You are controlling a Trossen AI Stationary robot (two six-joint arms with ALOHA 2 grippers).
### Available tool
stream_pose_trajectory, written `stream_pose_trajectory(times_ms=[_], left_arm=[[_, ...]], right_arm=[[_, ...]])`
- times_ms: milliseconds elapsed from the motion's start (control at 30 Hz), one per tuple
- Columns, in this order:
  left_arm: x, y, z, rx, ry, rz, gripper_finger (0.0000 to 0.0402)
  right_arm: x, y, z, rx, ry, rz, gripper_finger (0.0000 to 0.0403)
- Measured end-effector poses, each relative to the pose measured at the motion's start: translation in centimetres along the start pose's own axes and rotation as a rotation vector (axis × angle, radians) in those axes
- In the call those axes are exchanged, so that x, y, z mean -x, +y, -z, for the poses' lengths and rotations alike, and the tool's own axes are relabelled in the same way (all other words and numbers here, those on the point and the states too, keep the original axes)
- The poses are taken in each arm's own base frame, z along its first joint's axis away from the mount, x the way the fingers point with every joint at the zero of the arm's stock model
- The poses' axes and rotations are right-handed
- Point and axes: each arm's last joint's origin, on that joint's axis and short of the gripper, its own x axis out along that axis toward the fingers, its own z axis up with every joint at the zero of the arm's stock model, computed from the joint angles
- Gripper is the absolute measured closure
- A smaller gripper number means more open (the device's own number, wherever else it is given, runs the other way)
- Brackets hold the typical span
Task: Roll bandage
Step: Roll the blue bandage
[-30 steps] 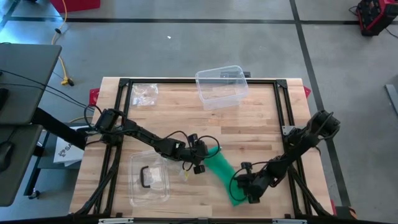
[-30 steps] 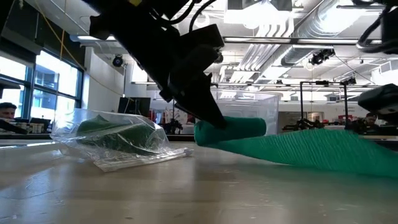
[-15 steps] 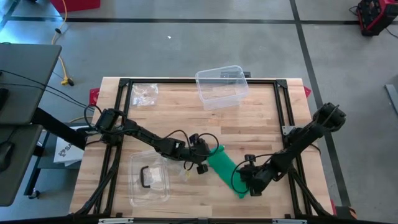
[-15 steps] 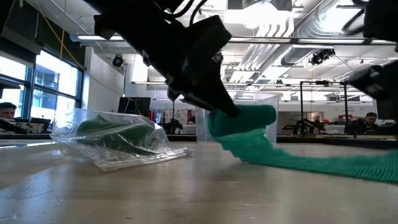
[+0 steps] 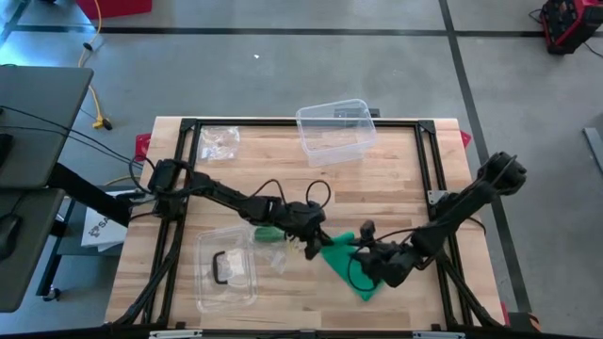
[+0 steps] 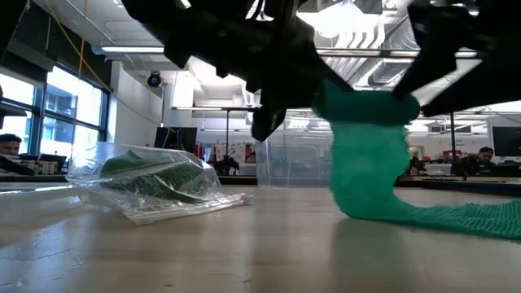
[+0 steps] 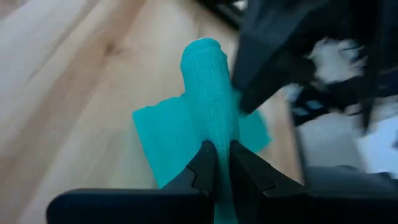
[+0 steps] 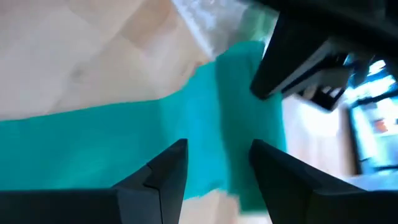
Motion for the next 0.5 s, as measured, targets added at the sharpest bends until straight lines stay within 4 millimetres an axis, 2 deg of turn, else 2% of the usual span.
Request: stream_pose_trajectory(times_ms=[233, 500], left_arm=[[0.0, 0.1, -0.2, 0.047, 0.011, 0.022, 0.0381], [0.0, -0.1, -0.4, 0.072, -0.009, 0.052, 0.0381]], right_arm=[[-1.0, -0.5, -0.5, 0.121, -0.008, 0.131, 0.023], [-1.7, -0.9, -0.3, 0.167, -0.001, 0.07, 0.0232]])
